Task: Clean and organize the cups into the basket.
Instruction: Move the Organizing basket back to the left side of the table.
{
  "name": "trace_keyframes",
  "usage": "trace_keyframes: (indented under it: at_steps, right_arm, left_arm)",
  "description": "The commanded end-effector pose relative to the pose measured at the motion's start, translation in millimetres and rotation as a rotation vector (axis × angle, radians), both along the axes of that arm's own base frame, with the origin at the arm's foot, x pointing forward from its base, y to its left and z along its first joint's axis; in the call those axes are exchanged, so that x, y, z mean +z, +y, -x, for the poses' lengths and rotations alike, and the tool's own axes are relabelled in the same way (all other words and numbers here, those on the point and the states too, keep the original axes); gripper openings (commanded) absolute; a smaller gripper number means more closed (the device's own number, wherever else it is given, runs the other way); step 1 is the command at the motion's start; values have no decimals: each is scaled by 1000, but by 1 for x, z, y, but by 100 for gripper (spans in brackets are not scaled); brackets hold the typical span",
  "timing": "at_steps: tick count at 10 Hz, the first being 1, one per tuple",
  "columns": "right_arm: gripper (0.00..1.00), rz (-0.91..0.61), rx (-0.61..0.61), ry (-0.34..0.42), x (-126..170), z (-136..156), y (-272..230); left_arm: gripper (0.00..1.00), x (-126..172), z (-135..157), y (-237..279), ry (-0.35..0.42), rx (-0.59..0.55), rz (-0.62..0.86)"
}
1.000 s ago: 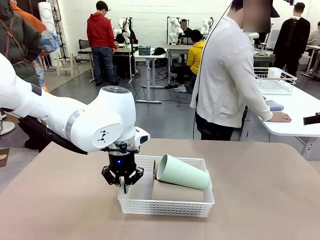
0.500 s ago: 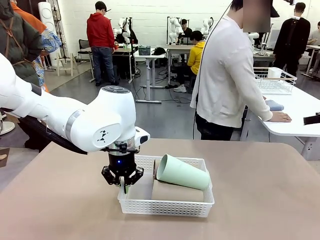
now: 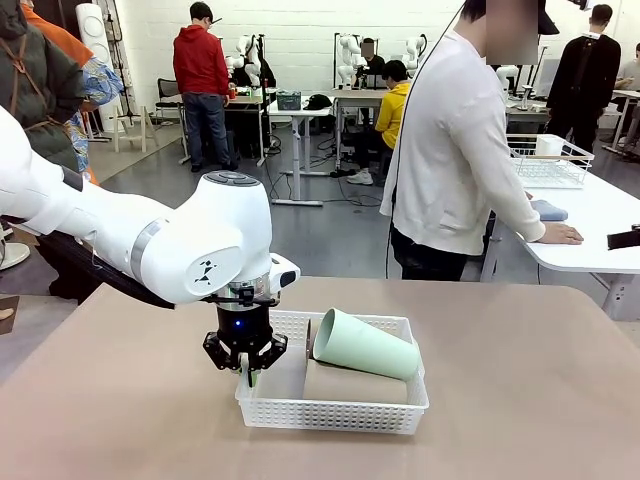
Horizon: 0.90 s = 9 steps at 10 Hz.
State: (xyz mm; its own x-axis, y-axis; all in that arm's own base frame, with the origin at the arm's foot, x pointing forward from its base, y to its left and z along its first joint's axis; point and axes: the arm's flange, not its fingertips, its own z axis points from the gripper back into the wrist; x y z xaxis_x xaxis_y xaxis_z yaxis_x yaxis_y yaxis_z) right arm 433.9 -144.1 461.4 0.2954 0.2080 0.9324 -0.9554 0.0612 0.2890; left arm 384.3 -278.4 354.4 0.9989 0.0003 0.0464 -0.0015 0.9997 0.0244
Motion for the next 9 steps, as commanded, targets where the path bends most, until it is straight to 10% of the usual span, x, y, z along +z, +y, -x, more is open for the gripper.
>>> trace_keyframes:
  at_steps: [1,9]
  right_arm:
    - [100,-9,7,2,0,1,0]
    - [100,12,2,64,-12,-5,-27]
  left_arm:
    - [0,2,1,-1,-8,4,-2]
    - [0,2,1,-1,-8,4,-2]
